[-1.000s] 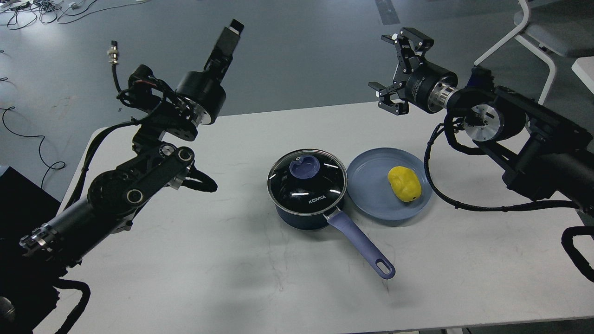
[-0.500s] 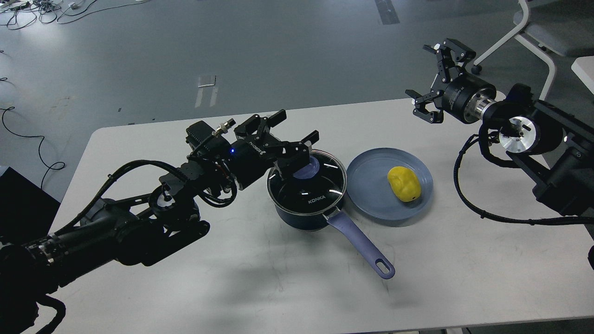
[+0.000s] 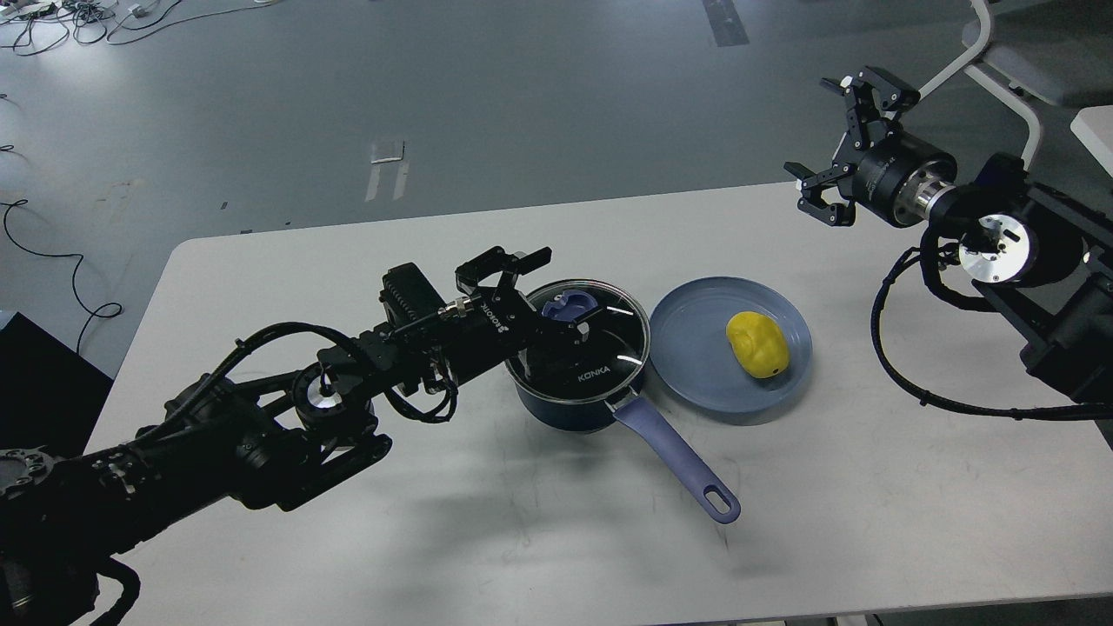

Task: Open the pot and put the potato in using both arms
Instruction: 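Reach the left gripper to the blue knob of the glass pot lid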

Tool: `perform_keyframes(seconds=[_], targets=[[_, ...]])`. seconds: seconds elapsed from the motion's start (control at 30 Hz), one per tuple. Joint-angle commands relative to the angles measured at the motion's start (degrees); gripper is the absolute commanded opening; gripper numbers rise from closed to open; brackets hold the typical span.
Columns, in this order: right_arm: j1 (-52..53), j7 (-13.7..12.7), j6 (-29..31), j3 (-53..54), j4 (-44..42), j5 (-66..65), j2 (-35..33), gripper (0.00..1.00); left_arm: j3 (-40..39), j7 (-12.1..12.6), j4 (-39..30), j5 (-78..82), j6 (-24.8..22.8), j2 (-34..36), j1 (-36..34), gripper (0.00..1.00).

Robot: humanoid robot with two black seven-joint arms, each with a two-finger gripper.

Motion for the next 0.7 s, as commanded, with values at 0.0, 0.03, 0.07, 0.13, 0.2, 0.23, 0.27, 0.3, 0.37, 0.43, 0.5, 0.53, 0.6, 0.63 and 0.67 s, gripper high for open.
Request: perform_keyframes(seconds=[0.0,0.03,0.07,0.13,0.2,0.23,0.27,0.3,0.37,0.43,0.5,0.53,0.6,0.63,0.67], targets=[[0.0,0.0,0.0,0.0,-0.02,0.0,-0.04,1.0,1.66,0.01,0.16,-0.16,-0.02,-0.18,0.23,0.99],[0.0,0.0,0.0,0.0,-0.02,-0.09,-0.04,1.0,1.66,0.01,0.16,-0.16,-0.02,-0.53,0.4,0.99],[0.0,0.0,0.0,-0.09,-0.02,0.0,-0.04,1.0,1.66,0.01,0.16,-0.16,-0.02,-0.71,0.4,0.99],[-0.09,0.0,0.0,-0.09,-0.02,0.0,-0.04,1.0,1.66,0.01,0.16,-0.16,-0.02,-0.71,0.32,0.99],[-0.09,0.0,-0.09,-0.09,-0.02,-0.09,-0.04,1.0,1.66,0.01,0.16,-0.16,-0.02,-0.8,0.32,0.99],[-0.09,0.0,0.0,-0.09,-0.02,0.0,-0.04,1.0,1.66,0.01,0.16,-0.16,-0.02,-0.8,0.32,0.99],[-0.09,0.0,-0.09,-0.09,-0.02,0.0,-0.04,1.0,1.66,0.01,0.25,-0.16,-0.02,-0.89,0.32,0.99],[-0.09,0.0,-0.09,-0.18,-0.02,-0.09,-0.04,1.0,1.66,0.01,0.25,-0.16,-0.02,-0.89,0.4,0.99],[-0.09,0.0,0.0,-0.18,-0.02,-0.09,-0.04,1.0,1.66,0.01,0.34,-0.16,-0.02,-0.97,0.49,0.99],[-0.09,0.0,0.0,-0.27,-0.02,-0.09,-0.13,1.0,1.66,0.01,0.42,-0.24,-0.02,-0.97,0.58,0.99],[-0.09,0.0,0.0,-0.35,-0.02,-0.09,-0.48,1.0,1.66,0.01,0.6,-0.25,-0.02,-0.97,0.67,0.98],[-0.17,0.0,0.0,-0.44,-0.02,-0.09,-0.92,1.0,1.66,0.01,1.04,-0.25,-0.02,-1.06,0.76,0.98],[-0.18,0.0,0.0,-0.44,-0.02,-0.09,-1.01,1.0,1.66,-0.07,1.13,-0.33,-0.02,-1.32,0.76,0.97],[-0.18,0.0,0.0,-0.53,-0.02,-0.09,-1.27,1.0,1.66,-0.33,1.21,-0.42,-0.02,-1.67,0.76,0.97],[-0.18,0.0,0.0,-0.53,-0.02,-0.09,-1.27,1.0,1.66,-0.34,1.22,-0.42,-0.02,-1.68,0.76,0.97]])
